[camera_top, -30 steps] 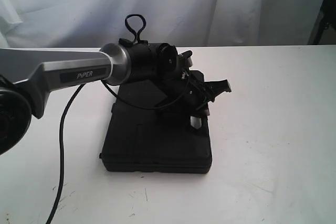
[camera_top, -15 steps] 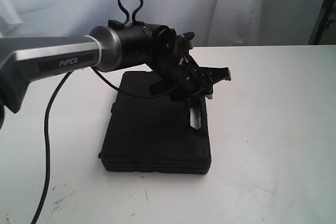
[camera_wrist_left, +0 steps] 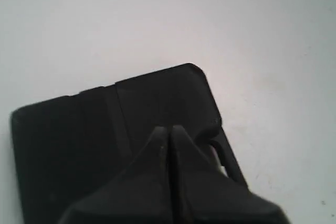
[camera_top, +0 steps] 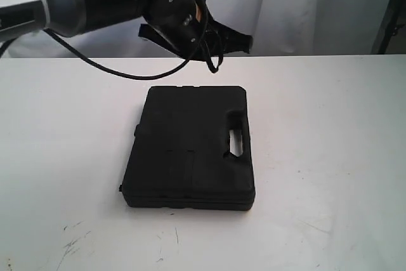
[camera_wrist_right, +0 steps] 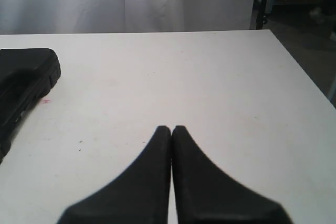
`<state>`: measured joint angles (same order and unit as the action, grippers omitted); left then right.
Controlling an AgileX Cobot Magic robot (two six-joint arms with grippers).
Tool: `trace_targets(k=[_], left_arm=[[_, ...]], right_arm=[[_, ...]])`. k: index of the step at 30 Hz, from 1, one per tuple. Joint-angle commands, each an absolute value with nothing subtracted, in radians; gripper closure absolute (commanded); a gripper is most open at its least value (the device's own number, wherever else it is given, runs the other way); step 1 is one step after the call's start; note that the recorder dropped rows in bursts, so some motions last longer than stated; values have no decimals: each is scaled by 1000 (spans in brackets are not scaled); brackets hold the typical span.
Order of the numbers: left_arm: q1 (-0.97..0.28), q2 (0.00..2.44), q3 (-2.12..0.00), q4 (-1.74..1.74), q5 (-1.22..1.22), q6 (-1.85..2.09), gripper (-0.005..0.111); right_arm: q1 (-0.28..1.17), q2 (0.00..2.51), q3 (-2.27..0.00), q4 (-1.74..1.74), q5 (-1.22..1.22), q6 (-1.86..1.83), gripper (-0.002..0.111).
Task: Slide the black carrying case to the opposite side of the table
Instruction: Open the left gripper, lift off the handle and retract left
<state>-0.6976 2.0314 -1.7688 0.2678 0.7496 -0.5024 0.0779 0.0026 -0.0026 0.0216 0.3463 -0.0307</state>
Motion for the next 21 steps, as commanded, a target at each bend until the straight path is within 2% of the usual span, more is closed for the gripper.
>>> trace_targets(k=[1,7,9,13,21], left_arm=[[-697,1937,-1716,375,726,-523,107],[-697,1751,-1414,399,511,-536,107],[-697,1613,-1237,402,406,-555,107],[-697,1436,-1071,406,391,-548,107],[-697,1318,-1012,406,498,-538,107]], right_arm=[[75,0,0,23,344,-35,108],[75,0,0,23,344,-35,108],[75,0,0,23,344,-35,108],[75,0,0,23,344,-35,108],[75,0,0,23,344,-35,108]])
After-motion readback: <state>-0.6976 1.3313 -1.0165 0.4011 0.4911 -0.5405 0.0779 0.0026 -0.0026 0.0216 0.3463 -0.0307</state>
